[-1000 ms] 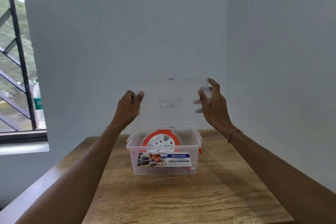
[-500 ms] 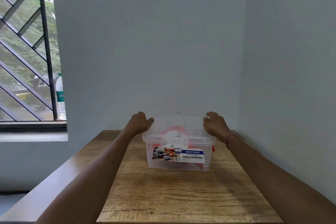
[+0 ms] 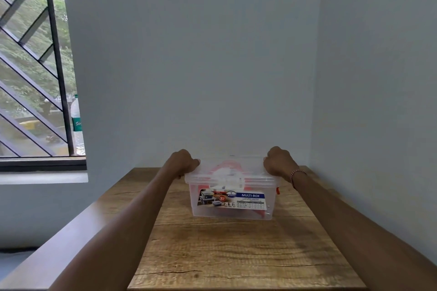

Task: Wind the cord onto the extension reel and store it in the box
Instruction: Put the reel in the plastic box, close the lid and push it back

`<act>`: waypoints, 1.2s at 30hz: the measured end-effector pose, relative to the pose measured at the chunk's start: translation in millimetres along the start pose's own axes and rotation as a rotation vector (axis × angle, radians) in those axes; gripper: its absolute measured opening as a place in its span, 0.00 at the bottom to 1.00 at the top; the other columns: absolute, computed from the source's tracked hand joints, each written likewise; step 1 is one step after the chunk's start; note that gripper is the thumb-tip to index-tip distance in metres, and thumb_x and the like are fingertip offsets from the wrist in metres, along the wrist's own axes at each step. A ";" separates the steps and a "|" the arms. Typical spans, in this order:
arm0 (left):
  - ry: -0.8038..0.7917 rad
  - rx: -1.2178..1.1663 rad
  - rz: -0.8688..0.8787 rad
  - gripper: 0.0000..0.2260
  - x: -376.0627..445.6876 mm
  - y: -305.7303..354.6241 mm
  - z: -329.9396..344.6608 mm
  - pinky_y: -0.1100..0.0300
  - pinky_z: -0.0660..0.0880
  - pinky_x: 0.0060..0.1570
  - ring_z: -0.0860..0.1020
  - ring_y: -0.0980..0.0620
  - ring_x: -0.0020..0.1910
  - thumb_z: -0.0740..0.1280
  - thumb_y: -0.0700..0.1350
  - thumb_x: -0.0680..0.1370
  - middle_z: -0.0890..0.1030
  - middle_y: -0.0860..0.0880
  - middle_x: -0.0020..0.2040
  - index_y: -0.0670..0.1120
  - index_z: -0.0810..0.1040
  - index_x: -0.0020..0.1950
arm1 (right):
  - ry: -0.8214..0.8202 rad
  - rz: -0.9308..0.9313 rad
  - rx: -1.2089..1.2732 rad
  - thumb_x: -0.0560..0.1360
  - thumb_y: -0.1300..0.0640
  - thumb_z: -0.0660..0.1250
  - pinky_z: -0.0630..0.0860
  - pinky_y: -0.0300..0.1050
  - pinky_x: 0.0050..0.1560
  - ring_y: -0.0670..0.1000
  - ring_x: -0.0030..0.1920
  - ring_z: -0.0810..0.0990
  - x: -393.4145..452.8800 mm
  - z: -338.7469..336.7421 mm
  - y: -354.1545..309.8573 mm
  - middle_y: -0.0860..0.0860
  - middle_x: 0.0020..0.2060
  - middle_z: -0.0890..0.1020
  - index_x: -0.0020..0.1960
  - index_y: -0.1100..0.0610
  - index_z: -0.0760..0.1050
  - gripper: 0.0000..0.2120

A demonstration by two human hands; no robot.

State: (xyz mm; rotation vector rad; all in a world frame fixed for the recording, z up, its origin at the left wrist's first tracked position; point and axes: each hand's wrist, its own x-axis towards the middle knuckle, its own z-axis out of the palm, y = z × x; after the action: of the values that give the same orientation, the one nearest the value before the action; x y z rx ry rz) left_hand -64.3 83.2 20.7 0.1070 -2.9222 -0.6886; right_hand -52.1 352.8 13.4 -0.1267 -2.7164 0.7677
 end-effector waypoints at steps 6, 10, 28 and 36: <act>-0.076 -0.041 -0.069 0.19 -4.6 5.7 -0.6 0.57 0.76 0.29 0.79 0.45 0.31 0.60 0.53 0.81 0.80 0.40 0.38 0.37 0.72 0.42 | -0.072 -0.011 -0.080 0.78 0.60 0.58 0.69 0.43 0.45 0.59 0.53 0.76 -7.7 2.0 -0.8 0.63 0.55 0.77 0.53 0.65 0.69 0.09; -0.194 -0.189 -0.181 0.22 -7.9 9.1 -1.1 0.54 0.81 0.33 0.82 0.43 0.34 0.56 0.56 0.82 0.82 0.39 0.40 0.37 0.73 0.46 | -0.095 0.002 -0.073 0.78 0.60 0.57 0.70 0.43 0.44 0.58 0.51 0.76 -5.7 3.0 -1.3 0.62 0.55 0.77 0.55 0.65 0.70 0.11; -0.179 -0.797 -0.297 0.20 -12.2 -24.7 19.8 0.61 0.62 0.28 0.65 0.54 0.28 0.66 0.62 0.75 0.71 0.48 0.30 0.43 0.73 0.44 | -0.139 0.367 0.523 0.74 0.34 0.58 0.81 0.48 0.36 0.55 0.38 0.81 -19.6 -5.9 21.6 0.57 0.38 0.81 0.46 0.61 0.75 0.28; -0.104 -1.290 -0.178 0.23 -30.7 -23.8 44.2 0.52 0.78 0.41 0.80 0.44 0.47 0.74 0.44 0.72 0.81 0.41 0.52 0.43 0.74 0.66 | -0.183 0.274 1.164 0.73 0.57 0.71 0.80 0.53 0.50 0.56 0.47 0.83 -42.2 7.1 23.4 0.57 0.46 0.83 0.50 0.60 0.75 0.09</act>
State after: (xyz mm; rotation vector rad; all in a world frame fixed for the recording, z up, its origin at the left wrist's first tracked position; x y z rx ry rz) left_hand -39.7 84.5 -32.8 0.1752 -1.9788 -2.4082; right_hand -14.4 362.1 -16.2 -0.1523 -1.9700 2.3458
